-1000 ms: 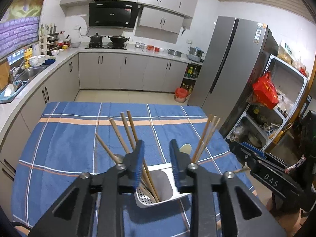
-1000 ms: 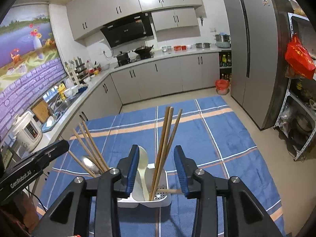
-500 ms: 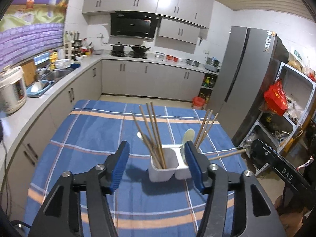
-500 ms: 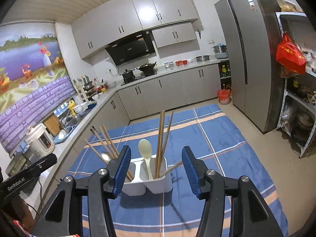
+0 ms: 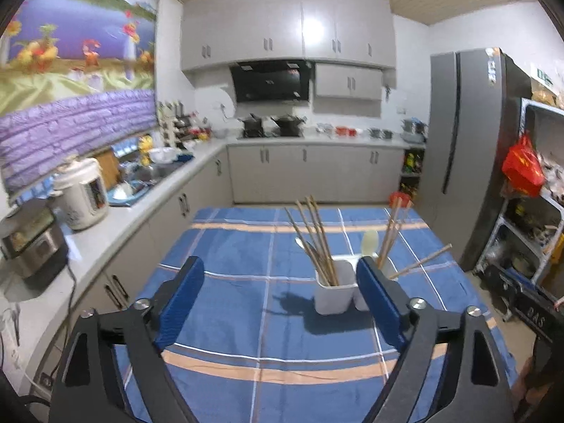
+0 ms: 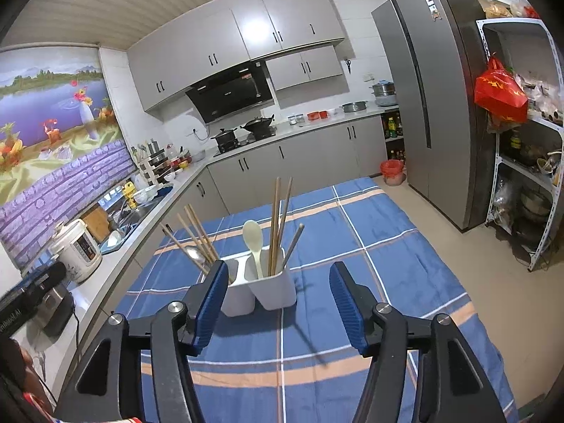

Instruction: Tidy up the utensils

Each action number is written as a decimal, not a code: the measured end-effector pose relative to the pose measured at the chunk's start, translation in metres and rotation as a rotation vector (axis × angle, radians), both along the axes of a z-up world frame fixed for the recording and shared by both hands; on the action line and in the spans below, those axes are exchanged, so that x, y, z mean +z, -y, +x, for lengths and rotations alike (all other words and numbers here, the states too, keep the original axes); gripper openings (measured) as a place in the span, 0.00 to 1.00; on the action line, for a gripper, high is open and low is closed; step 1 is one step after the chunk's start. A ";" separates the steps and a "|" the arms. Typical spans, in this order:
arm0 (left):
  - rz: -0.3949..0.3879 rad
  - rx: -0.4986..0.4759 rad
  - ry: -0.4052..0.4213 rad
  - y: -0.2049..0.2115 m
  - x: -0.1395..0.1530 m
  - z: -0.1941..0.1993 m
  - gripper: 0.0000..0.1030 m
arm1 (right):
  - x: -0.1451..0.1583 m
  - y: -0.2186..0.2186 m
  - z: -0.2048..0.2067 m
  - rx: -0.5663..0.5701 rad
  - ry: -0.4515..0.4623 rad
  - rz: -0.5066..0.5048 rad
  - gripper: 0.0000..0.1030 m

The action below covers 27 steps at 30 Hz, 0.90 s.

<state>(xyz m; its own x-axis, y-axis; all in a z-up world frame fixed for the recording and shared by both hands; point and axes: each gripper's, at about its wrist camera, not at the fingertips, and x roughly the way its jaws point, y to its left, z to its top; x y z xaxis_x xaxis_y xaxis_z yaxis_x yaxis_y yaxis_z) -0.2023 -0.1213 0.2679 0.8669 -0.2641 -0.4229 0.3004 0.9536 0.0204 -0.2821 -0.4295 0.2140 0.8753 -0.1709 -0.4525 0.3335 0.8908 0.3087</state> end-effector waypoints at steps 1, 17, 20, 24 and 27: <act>-0.006 0.023 0.024 -0.004 0.004 -0.005 0.92 | 0.001 -0.002 -0.005 0.002 0.002 0.000 0.64; 0.027 0.095 0.214 -0.001 0.040 -0.080 1.00 | 0.013 -0.027 -0.062 0.012 0.030 -0.087 0.71; 0.023 0.052 0.187 0.004 0.036 -0.087 1.00 | 0.012 -0.029 -0.071 0.005 0.028 -0.107 0.72; 0.032 0.034 0.145 0.009 0.024 -0.095 1.00 | 0.005 -0.026 -0.076 -0.011 0.004 -0.090 0.73; 0.044 0.029 0.127 0.013 0.014 -0.103 1.00 | 0.001 -0.027 -0.077 -0.007 -0.020 -0.083 0.73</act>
